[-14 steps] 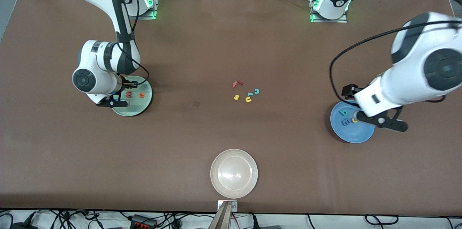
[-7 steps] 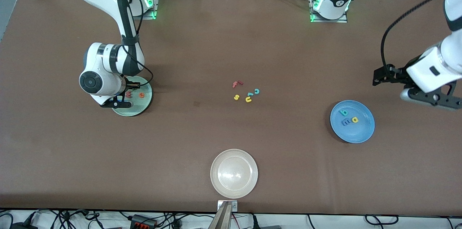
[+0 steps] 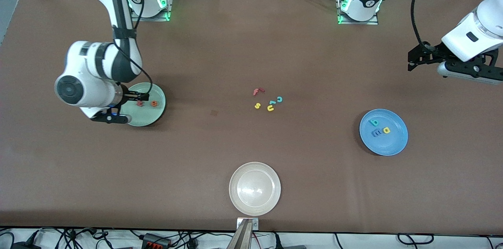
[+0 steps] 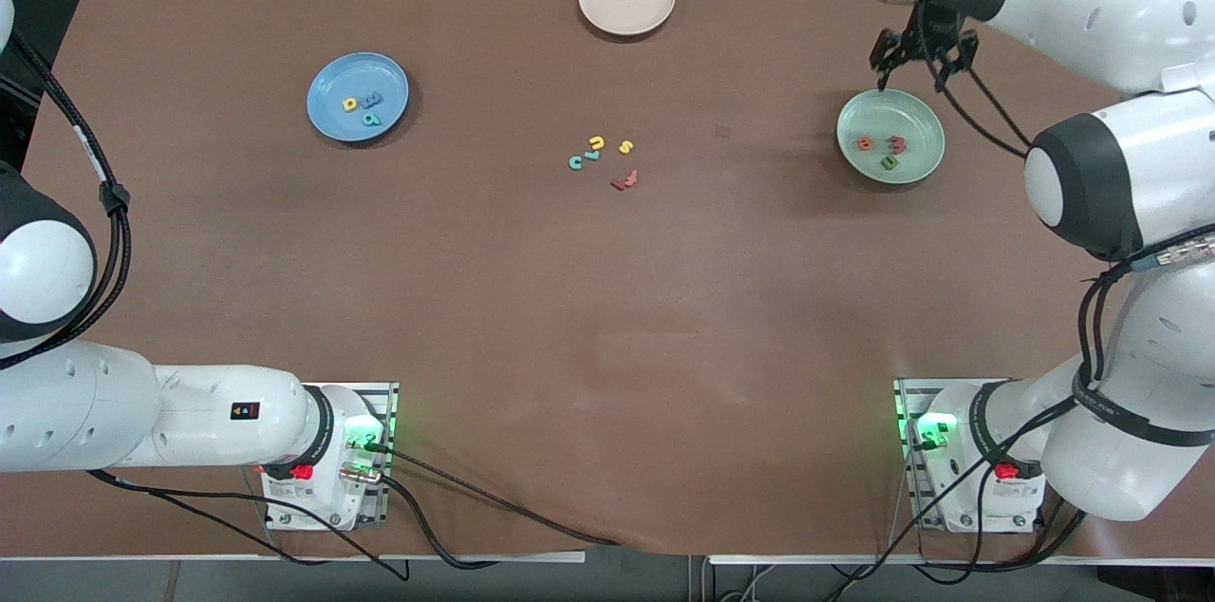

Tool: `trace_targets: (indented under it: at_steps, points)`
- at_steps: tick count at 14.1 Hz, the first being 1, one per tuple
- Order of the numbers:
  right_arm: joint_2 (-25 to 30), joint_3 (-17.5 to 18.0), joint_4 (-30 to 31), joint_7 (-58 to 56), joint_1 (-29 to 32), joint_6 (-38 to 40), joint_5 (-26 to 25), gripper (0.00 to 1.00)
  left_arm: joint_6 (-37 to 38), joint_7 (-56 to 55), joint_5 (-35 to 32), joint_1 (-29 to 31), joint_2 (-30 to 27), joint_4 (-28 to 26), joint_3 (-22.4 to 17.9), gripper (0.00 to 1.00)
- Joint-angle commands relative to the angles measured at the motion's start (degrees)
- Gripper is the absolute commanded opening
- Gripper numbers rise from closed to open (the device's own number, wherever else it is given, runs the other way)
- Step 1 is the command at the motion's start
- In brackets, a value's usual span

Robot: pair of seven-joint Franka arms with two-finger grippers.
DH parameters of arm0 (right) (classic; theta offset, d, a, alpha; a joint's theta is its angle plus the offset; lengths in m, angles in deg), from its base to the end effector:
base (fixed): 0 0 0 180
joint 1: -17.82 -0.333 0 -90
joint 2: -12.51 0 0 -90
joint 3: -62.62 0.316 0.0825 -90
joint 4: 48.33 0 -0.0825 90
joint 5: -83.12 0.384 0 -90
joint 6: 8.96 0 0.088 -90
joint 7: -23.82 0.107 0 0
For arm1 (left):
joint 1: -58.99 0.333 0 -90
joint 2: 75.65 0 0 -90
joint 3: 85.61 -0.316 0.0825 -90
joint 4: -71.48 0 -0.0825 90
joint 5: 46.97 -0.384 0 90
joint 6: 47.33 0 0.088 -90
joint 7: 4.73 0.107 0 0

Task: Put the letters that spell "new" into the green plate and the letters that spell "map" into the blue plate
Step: 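Drop the green u on the green plate while the left gripper withdraws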

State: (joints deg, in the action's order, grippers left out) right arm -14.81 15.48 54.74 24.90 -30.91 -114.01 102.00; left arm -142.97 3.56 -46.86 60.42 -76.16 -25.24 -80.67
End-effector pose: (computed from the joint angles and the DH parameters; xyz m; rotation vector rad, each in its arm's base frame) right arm 0.6006 0.0802 0.3334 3.0571 -0.1760 -0.4155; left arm 0.5562 -0.0345 0.5823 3.1234 -0.3224 -0.0156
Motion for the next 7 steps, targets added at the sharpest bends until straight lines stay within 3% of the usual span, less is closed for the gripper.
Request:
trace_targets:
  at_steps: [1,4,7]
  points:
    - [0.07,-2.51,-6.81,1.83,-0.05,3.45,0.28,1.0,-1.13,2.69,1.04,0.5,0.25,0.03,-0.37,1.0]
    - [0.07,-2.96,-12.35,1.2,1.09,3.89,-0.07,1.0,-1.04,2.6,0.95,0.59,0.34,0.13,-0.02,1.0]
    - [-0.01,-4.71,-12.98,1.82,1.09,3.89,0.89,1.0,-0.87,2.6,0.95,0.59,0.25,0.13,-0.02,1.0]
